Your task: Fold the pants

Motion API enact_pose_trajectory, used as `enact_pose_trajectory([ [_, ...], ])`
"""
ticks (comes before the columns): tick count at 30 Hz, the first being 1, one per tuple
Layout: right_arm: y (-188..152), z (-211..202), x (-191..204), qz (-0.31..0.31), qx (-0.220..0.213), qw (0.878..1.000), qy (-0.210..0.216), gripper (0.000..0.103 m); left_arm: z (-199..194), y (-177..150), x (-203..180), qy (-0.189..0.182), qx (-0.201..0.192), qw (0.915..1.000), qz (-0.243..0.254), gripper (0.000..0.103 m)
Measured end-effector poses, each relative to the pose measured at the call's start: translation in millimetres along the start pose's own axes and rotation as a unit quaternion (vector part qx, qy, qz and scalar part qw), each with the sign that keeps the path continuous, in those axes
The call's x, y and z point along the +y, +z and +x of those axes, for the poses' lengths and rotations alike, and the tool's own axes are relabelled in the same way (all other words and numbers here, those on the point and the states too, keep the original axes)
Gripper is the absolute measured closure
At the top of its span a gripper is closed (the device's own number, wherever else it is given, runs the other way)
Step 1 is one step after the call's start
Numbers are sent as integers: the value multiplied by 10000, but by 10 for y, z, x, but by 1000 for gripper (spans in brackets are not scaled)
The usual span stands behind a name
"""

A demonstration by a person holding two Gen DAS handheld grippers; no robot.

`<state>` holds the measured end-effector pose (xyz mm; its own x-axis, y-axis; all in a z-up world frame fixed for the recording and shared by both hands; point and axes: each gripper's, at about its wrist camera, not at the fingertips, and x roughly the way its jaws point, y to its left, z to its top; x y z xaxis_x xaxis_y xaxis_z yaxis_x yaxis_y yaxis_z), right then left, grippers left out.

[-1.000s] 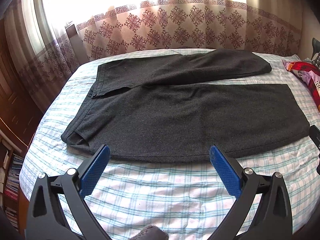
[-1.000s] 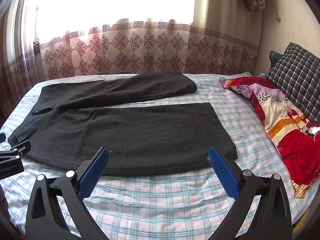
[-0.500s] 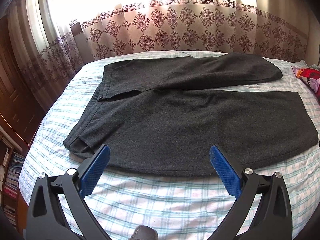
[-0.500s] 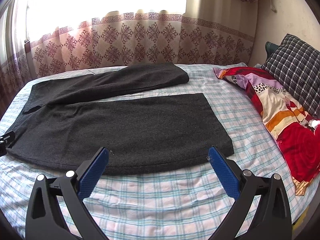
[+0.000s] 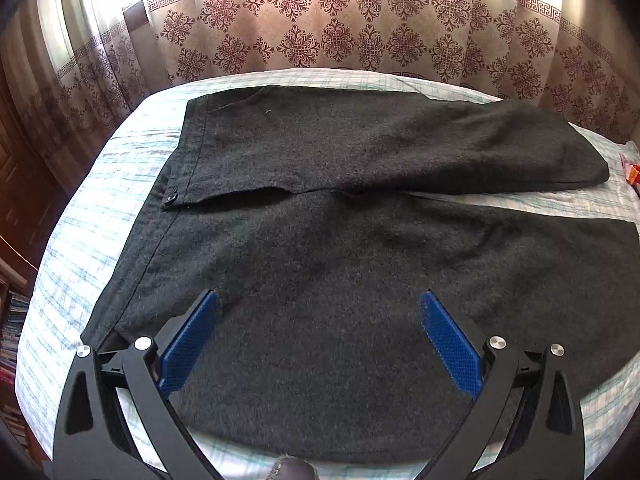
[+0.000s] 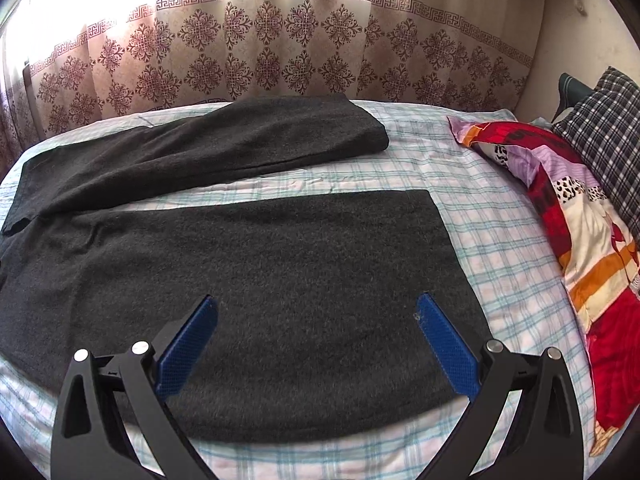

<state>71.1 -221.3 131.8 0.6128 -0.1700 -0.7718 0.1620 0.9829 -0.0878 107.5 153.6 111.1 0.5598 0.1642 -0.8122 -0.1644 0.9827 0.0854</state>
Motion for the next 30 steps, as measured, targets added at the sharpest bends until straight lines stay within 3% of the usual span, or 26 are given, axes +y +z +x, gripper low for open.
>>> enact_pose_trajectory([
  [7,251,677,111,-149,477,9987,-45,5,598,337,-30,107,164,9998,67,2],
  [13,23,1069,144,-270,930,9952,-102,5,980,129,-39,164,458,9988,62,2],
  [15,-96,1041,93,-183,758,9969,47,5,1038,31,-16,134,446,9989,68,2],
  [18,-58,1039,99,-292,836,9960,121,5,1031,71,-3,75,423,9990,86,2],
  [24,669,1173,-17,-242,404,9989,84,5,929,560,8,104,-19,9997,229,2],
  [27,1124,1489,-265,154,229,9995,-182,5,1041,863,36,305,-195,9988,340,2],
  [30,1386,1812,-547,815,360,9960,-112,5,1229,1160,68,565,-280,9968,486,2],
])
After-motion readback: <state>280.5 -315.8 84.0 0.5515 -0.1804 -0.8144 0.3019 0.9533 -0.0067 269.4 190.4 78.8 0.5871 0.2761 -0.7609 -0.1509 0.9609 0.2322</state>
